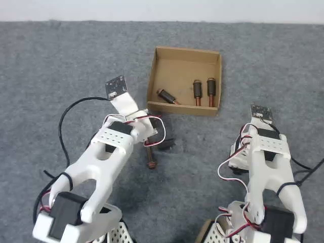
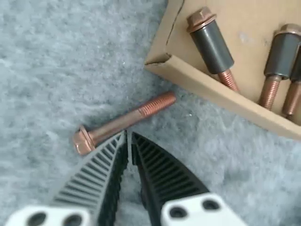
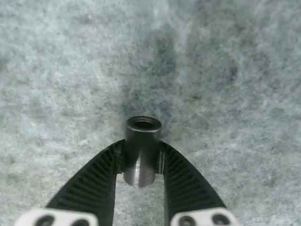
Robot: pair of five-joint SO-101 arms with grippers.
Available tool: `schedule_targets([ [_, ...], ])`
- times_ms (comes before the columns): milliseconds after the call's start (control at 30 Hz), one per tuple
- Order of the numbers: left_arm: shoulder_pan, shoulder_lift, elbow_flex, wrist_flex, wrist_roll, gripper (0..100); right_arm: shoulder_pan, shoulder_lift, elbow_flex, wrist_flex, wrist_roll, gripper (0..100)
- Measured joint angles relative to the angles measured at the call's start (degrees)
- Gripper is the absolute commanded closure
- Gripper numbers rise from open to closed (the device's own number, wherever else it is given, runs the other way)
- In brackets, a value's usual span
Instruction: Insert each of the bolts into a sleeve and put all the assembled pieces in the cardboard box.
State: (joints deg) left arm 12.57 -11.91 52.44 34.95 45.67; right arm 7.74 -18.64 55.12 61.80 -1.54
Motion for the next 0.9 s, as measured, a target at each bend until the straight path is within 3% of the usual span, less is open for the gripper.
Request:
schedule_targets([
  [233,0.0,1.3,-0.3,0.9,0.2,99,-0.1,0.0,0.0,0.0,0.0,99.2],
  [567,-0.5,15.7,-11.6,9.7,0.2,99,-0.3,0.0,0.0,0.0,0.0,99.2],
  [900,-9.4,16.7,-13.4,7.8,0.2,99,-0.3,0.0,0.2,0.0,0.0,99.2],
])
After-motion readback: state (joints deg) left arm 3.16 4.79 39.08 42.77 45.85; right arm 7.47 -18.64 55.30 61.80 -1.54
